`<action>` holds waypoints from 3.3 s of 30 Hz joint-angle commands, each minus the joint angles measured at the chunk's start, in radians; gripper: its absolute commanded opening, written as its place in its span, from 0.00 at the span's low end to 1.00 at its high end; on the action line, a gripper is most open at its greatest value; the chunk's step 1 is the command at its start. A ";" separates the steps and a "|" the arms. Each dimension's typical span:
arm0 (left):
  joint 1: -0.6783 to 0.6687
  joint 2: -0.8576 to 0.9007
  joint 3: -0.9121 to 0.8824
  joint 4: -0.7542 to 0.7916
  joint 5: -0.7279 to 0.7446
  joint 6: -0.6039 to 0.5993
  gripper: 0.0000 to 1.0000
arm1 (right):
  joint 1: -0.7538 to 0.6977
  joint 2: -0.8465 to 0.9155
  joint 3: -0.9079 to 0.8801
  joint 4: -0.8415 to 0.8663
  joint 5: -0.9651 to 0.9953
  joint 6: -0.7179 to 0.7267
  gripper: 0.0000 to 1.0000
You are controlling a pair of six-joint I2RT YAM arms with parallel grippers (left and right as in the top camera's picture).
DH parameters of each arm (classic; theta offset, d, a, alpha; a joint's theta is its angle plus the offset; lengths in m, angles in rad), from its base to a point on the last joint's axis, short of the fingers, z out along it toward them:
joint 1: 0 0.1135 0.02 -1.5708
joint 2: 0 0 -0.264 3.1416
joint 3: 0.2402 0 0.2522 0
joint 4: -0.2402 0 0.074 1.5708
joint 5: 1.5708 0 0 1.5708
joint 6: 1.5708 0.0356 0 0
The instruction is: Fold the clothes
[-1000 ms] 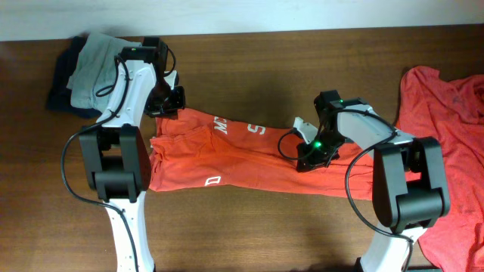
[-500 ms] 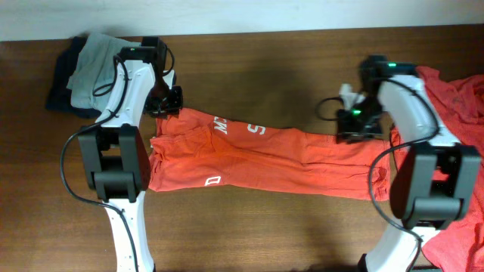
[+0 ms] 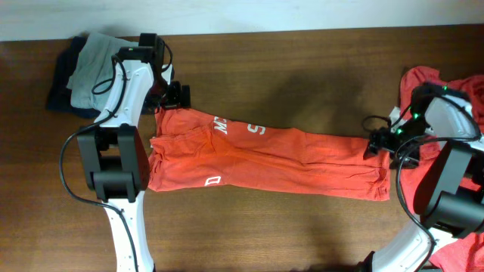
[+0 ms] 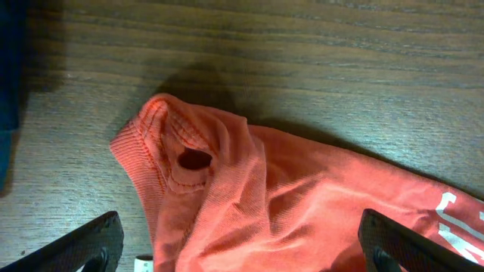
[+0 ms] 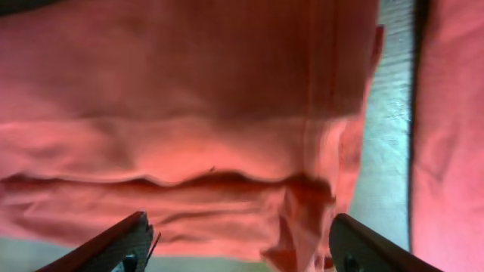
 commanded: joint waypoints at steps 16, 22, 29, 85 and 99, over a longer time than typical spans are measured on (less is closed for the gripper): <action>0.006 -0.008 -0.003 -0.001 -0.007 0.005 0.99 | -0.009 0.000 -0.276 0.307 0.103 0.086 0.84; 0.011 -0.008 -0.003 0.002 -0.020 0.005 0.99 | -0.009 0.000 -0.277 0.332 0.103 0.089 0.85; 0.009 -0.008 -0.003 0.010 -0.048 0.004 0.99 | -0.009 0.000 -0.274 0.361 0.103 0.089 0.86; 0.010 -0.008 -0.003 0.030 -0.048 0.005 0.99 | -0.013 -0.066 -0.275 0.339 0.111 0.142 0.81; 0.011 -0.008 -0.002 0.037 -0.048 0.000 0.99 | -0.014 -0.066 -0.208 0.323 0.107 0.140 0.04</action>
